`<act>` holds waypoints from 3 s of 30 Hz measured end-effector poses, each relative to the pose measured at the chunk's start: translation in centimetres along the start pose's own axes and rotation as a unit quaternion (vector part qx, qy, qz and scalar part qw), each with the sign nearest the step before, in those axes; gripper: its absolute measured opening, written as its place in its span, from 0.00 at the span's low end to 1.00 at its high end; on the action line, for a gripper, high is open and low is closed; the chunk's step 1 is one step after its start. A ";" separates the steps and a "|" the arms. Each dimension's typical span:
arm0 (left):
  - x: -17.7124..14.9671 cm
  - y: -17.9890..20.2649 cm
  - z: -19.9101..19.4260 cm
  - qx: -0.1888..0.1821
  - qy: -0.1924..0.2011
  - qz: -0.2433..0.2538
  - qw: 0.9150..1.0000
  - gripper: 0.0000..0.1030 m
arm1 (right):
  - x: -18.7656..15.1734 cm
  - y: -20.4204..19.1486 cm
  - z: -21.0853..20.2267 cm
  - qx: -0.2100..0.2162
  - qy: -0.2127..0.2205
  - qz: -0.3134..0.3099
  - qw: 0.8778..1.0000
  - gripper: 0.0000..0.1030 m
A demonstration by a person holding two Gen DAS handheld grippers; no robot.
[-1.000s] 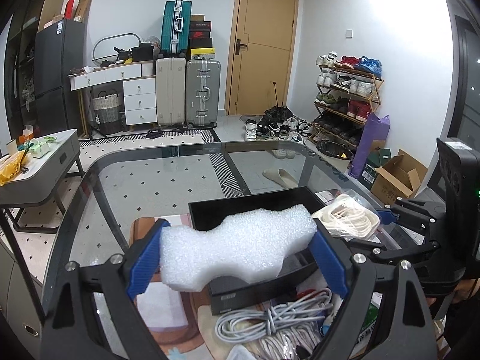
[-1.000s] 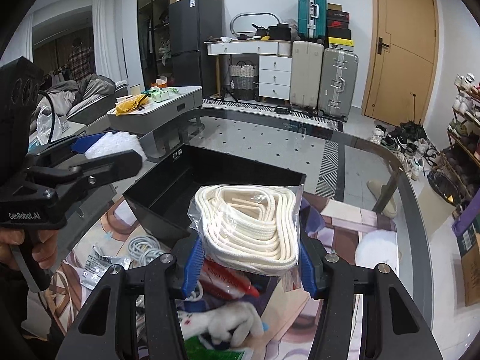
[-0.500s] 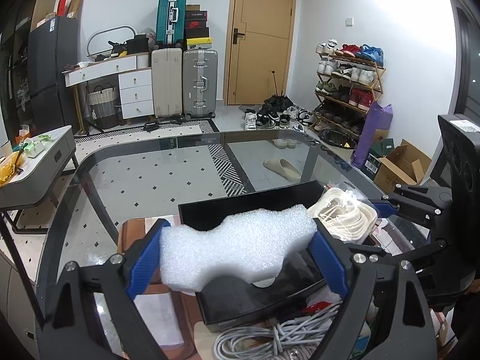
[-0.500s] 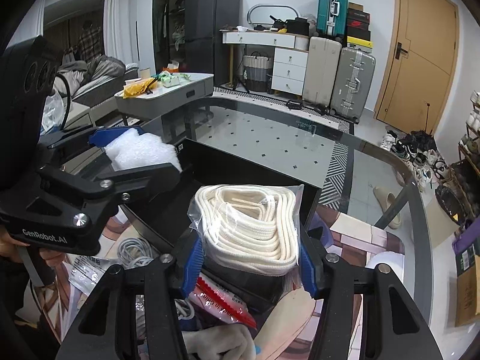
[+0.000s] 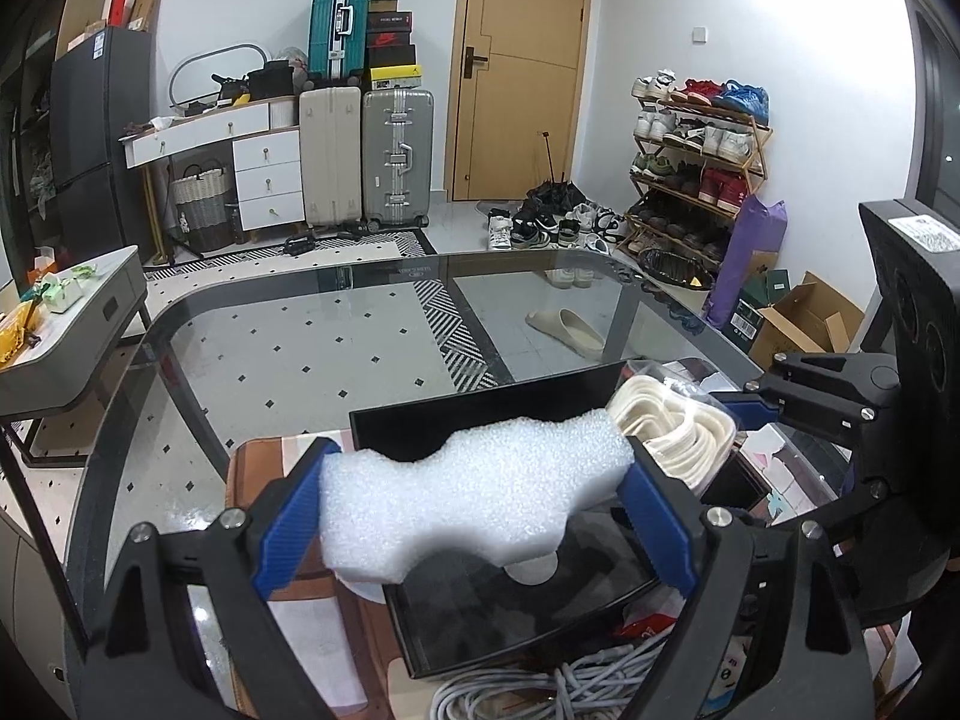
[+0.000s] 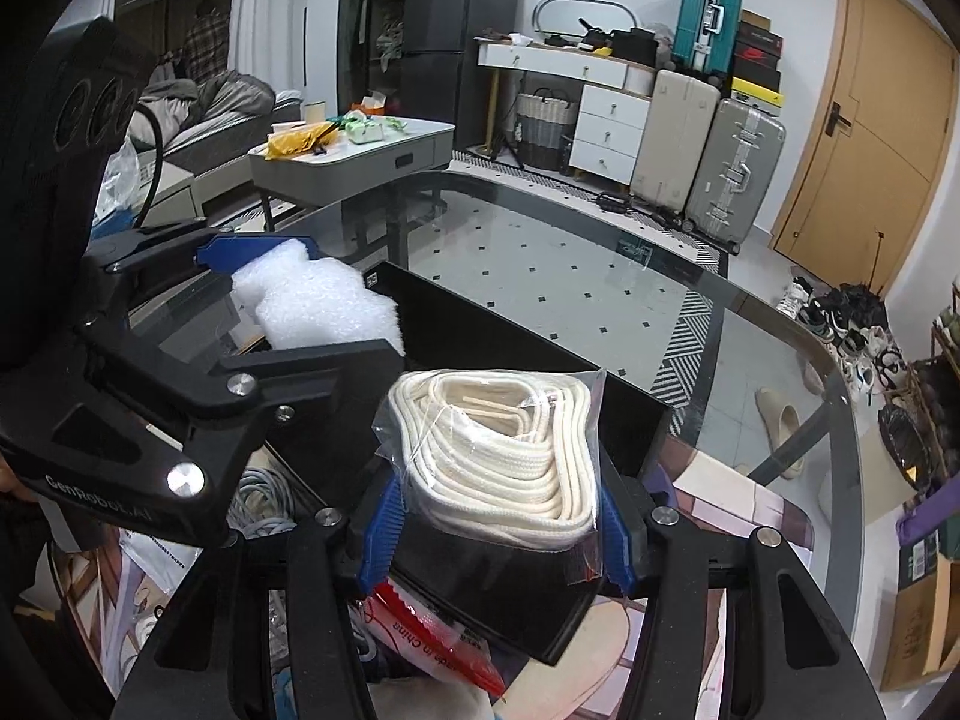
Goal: Organize soft objects
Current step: 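Lower the bagged rope into the box with the right gripper while the left releases the foam block inside, then move the right gripper back to the green-and-white sachet on the pile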
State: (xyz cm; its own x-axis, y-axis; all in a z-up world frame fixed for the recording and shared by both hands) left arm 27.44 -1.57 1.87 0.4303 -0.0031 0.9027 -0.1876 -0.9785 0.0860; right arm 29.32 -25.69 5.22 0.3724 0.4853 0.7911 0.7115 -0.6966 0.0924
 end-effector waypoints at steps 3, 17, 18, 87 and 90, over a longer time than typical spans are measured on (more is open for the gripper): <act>-0.1 0.2 0.3 -0.002 -0.003 -0.001 1.000 0.88 | 0.0 0.0 0.4 0.001 -0.004 -0.003 1.000 0.53; -0.7 0.6 1.2 -0.004 -0.016 0.004 1.000 0.88 | -0.1 0.3 0.3 -0.021 0.003 -0.008 1.000 0.82; -0.8 0.7 1.2 -0.004 -0.016 0.004 1.000 0.88 | 0.0 0.3 0.2 -0.022 0.004 -0.010 1.000 0.84; -10.5 -1.3 -10.6 0.045 -0.074 0.008 0.996 1.00 | -13.9 -2.3 -9.1 -0.056 -0.050 0.150 0.986 0.99; -11.0 -1.0 -10.6 0.051 -0.078 0.023 0.995 1.00 | -14.2 -2.7 -8.9 -0.051 -0.055 0.151 0.986 0.99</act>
State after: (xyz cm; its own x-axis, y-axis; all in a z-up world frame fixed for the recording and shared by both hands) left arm 13.52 1.63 -3.72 0.5563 -0.0730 0.8278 -0.1226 -0.9924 -0.0051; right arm 16.79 -35.45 -0.90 0.6243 0.2991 0.7216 0.4971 -0.8647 -0.0717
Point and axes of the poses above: each gripper's, at about its wrist camera, not at the fingertips, and z roughly the way its jaws point, y to its right, x to its top, the point moved 6 cm from there along z, roughly the way its jaws point, and after that the axes turned 11 degrees about y, right-handed, at the moved point
